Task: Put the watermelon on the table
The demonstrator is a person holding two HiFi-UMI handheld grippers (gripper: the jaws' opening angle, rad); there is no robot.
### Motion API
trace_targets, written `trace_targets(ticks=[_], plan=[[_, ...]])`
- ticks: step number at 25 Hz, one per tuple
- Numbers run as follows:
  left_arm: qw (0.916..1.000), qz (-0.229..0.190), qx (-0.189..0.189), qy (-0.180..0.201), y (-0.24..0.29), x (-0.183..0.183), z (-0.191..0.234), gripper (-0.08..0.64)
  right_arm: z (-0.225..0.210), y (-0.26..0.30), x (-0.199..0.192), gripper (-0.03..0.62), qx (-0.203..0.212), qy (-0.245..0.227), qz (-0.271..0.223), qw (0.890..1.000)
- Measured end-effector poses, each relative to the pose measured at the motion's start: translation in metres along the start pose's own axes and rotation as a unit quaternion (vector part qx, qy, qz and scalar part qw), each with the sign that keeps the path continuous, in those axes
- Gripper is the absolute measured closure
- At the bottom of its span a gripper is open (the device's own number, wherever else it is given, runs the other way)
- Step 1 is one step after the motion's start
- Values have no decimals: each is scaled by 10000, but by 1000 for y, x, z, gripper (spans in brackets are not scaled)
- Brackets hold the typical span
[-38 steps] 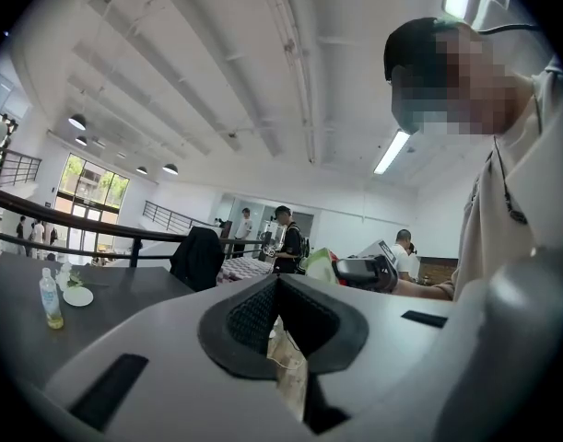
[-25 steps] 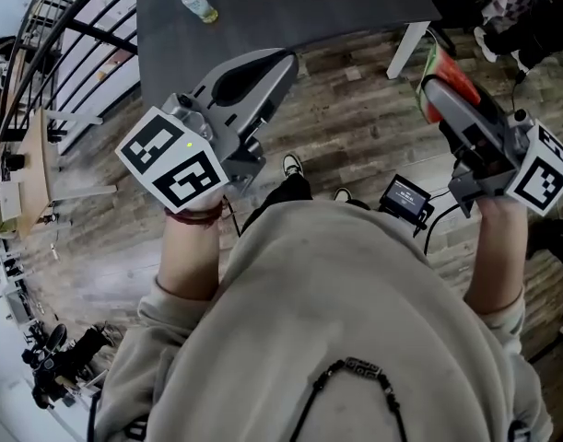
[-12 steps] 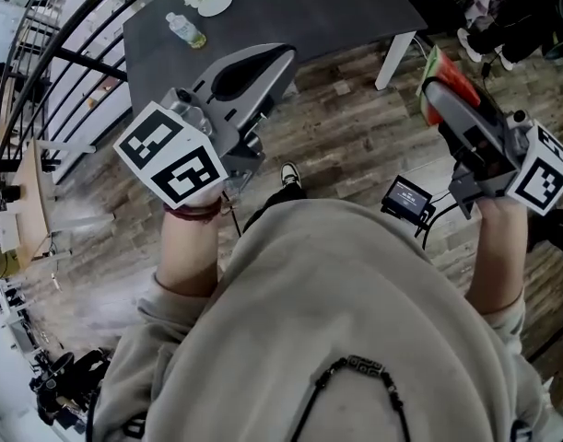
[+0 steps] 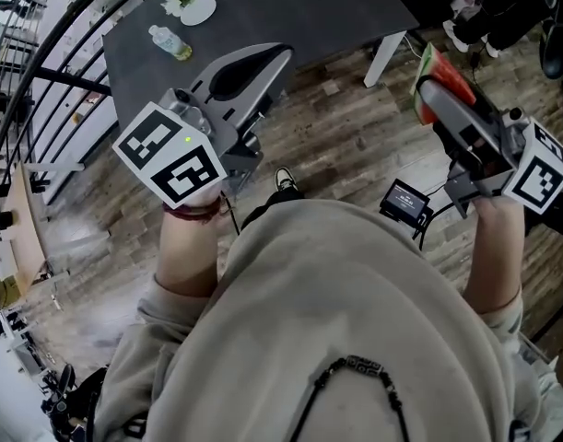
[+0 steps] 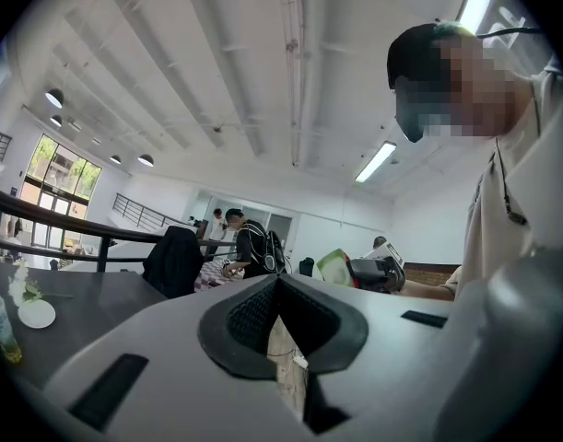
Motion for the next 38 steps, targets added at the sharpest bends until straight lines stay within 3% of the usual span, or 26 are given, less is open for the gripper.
trace_targets(ticks=[8,18,26,38], plan=[[9995,35,-312,6,15,5,65,555,-23,55,12,394,-188,-156,43,9997],[9986,39,-486,211,13,41,139,554,-31,134,40,394,-244,-322,-20,9992],[9993,92,-341,135,-18,42,196,555,-38,206,41,394,-188,-315,179,9992],[9998,-49,3,169,-69,35,228,554,-32,277,37,394,137,-365,506,9980]])
Point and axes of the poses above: the fingertips, and each gripper's own axes: y forward along the fingers, z to its left, x out of its top, the point moved 8 cm from there along -y, backward along the fingers, and after that the axes turned 4 degrees about x, right-handed, at the moved point
